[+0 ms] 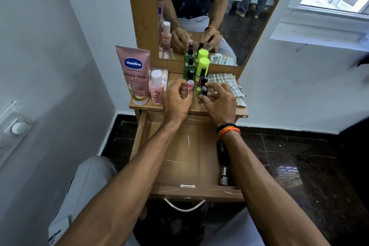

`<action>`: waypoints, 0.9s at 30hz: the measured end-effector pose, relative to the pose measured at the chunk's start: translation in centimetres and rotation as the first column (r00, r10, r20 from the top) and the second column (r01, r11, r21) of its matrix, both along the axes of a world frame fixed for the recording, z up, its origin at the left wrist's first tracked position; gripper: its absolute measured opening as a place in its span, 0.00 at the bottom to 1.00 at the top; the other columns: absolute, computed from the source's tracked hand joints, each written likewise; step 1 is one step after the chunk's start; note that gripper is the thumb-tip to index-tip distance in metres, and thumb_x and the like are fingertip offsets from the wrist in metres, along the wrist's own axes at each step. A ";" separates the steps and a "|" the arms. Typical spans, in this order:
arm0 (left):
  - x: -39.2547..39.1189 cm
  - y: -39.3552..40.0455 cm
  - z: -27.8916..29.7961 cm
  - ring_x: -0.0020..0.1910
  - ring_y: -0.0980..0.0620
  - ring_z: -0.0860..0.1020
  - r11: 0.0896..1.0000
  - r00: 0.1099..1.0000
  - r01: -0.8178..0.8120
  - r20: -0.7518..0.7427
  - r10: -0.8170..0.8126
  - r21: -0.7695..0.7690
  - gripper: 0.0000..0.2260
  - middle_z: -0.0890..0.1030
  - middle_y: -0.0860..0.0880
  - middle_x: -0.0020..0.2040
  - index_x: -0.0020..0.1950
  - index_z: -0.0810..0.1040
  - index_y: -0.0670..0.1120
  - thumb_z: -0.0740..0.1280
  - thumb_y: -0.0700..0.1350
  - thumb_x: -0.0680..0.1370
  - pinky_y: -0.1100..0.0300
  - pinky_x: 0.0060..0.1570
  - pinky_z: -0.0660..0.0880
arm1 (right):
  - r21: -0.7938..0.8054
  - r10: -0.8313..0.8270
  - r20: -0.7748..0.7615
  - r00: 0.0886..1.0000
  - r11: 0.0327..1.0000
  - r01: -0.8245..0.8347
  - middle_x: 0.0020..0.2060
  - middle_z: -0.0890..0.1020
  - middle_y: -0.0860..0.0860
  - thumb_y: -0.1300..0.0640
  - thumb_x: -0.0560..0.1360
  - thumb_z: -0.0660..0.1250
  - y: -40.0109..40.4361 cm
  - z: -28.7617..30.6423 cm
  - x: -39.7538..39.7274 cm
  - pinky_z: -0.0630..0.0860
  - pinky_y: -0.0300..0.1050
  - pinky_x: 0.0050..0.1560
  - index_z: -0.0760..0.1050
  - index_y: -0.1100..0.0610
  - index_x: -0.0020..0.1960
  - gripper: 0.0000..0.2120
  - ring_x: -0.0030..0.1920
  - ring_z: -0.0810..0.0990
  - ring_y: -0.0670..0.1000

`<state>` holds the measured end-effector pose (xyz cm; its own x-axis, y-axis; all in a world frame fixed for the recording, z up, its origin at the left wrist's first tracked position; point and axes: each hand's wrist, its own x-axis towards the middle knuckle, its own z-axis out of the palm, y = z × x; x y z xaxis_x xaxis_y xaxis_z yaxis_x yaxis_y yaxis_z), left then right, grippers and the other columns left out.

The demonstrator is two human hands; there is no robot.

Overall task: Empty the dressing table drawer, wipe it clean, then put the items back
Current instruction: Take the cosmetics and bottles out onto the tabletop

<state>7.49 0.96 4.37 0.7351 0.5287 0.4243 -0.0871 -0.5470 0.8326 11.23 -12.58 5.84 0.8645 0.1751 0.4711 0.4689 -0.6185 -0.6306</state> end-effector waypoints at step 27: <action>-0.1 -0.3 -0.6 0.42 0.56 0.81 0.998 0.998 -0.031 -0.061 0.028 -0.050 0.10 0.83 0.52 0.43 0.50 0.81 0.46 0.77 0.40 0.72 0.56 0.41 0.82 | 0.011 -0.002 -0.055 0.999 1.000 0.003 0.46 0.82 0.49 0.58 0.69 0.79 0.2 -0.7 -0.4 0.83 0.51 0.48 0.77 0.55 0.58 0.20 0.44 0.82 0.48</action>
